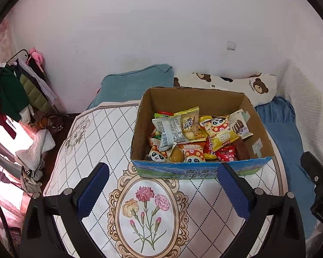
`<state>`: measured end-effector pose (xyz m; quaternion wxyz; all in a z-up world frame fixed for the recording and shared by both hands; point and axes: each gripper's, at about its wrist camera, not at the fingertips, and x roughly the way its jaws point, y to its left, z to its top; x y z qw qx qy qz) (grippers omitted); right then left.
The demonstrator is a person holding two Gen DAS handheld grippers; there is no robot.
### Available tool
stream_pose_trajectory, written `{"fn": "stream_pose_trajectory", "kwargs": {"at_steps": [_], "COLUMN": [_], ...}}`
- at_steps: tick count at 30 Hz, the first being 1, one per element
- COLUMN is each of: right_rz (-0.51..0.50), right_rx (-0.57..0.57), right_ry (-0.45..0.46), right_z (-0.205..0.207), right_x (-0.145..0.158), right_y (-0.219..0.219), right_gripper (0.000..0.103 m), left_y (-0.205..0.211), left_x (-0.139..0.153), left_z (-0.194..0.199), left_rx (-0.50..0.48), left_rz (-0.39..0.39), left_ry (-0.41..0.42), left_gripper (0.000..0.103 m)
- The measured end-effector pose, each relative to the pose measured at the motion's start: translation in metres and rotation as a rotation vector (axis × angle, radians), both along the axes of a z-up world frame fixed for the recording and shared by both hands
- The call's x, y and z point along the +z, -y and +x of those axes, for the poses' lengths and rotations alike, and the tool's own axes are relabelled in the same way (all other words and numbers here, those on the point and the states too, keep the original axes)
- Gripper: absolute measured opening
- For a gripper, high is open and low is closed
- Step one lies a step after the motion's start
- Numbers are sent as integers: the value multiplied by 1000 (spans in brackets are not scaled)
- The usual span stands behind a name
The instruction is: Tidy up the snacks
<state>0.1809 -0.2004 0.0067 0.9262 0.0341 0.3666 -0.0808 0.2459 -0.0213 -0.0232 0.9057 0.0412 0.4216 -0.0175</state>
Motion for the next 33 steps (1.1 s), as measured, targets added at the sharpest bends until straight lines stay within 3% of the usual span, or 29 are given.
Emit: {"fn": "stream_pose_trajectory", "kwargs": {"at_steps": [13, 33], "right_rz": [-18, -15], "right_rx": [5, 8], "right_ry": [-38, -28], "right_z": [21, 18], "right_x": [-16, -9], "right_y": [-1, -4], "right_gripper": [103, 103], "left_y": [3, 2], "left_x": [-8, -9], "left_z": [13, 11], "left_rx": [-7, -7], "left_rz": [7, 2], "left_ry": [-9, -8], "left_gripper": [103, 103]}}
